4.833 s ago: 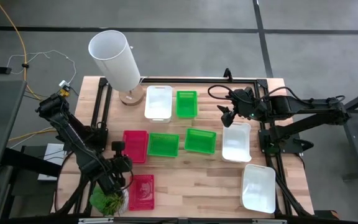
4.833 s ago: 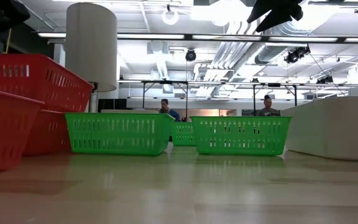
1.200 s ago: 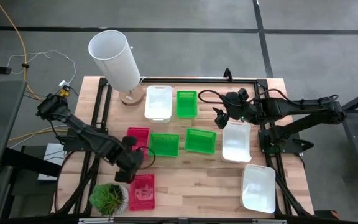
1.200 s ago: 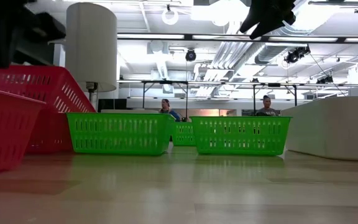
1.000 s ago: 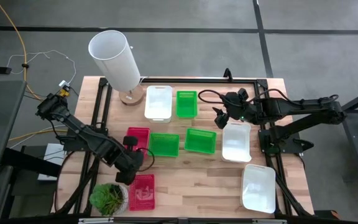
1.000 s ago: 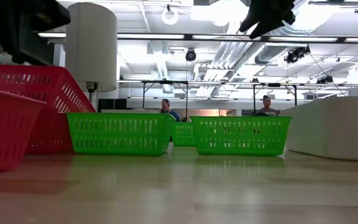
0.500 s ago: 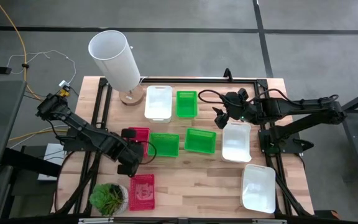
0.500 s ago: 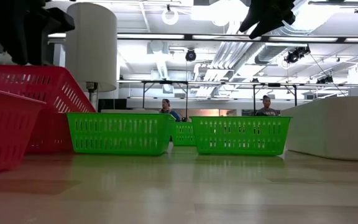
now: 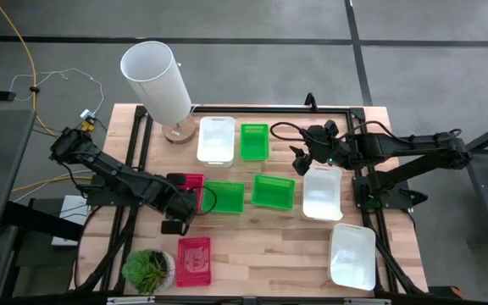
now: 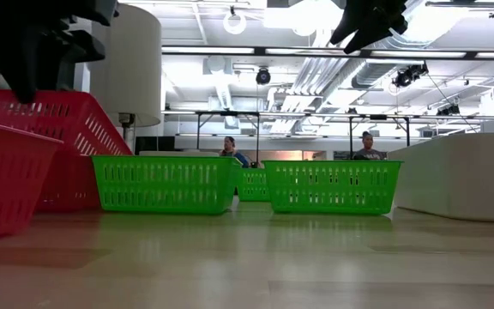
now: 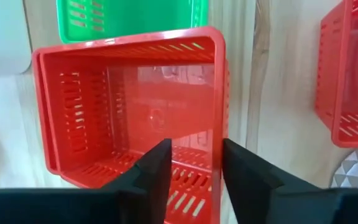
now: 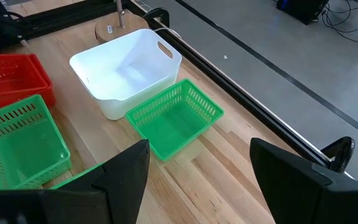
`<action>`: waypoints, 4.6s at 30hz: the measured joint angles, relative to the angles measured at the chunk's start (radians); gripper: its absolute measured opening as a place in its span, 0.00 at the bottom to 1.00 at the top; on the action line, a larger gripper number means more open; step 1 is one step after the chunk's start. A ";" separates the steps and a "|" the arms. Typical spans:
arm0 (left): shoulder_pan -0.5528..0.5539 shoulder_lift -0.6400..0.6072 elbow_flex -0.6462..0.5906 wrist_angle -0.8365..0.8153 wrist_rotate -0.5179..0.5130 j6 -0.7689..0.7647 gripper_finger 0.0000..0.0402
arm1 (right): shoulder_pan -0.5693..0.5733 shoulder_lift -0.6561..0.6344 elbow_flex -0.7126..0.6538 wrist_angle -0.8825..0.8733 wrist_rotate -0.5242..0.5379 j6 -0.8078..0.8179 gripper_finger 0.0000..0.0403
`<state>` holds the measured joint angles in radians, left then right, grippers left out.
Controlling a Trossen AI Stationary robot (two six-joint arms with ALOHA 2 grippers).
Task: Stack baskets by color
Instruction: Stack the top red bin on top of the middle red bin, then stack the bottom red bin on top of the top red bin
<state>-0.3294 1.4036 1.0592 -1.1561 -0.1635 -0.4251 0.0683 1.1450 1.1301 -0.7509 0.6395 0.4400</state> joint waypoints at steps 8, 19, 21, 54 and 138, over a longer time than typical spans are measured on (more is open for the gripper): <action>-0.001 0.000 0.003 -0.003 0.036 0.028 0.03 | 0.000 0.000 0.000 0.000 0.000 0.000 0.66; -0.063 0.000 0.145 -0.075 -0.078 0.036 0.00 | 0.000 0.000 0.000 0.000 0.000 0.000 0.66; -0.077 0.000 0.149 -0.076 -0.117 0.034 0.00 | 0.000 0.000 0.000 0.000 0.000 0.000 0.66; -0.282 0.224 0.148 -0.167 -0.409 -0.123 0.00 | 0.000 0.000 0.000 -0.001 0.000 -0.003 0.66; -0.161 0.156 -0.099 0.520 0.021 -0.044 0.42 | 0.000 0.000 0.000 -0.023 -0.007 0.026 0.66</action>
<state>-0.4903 1.5597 0.9599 -0.6364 -0.1425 -0.4694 0.0683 1.1450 1.1301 -0.7738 0.6326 0.4664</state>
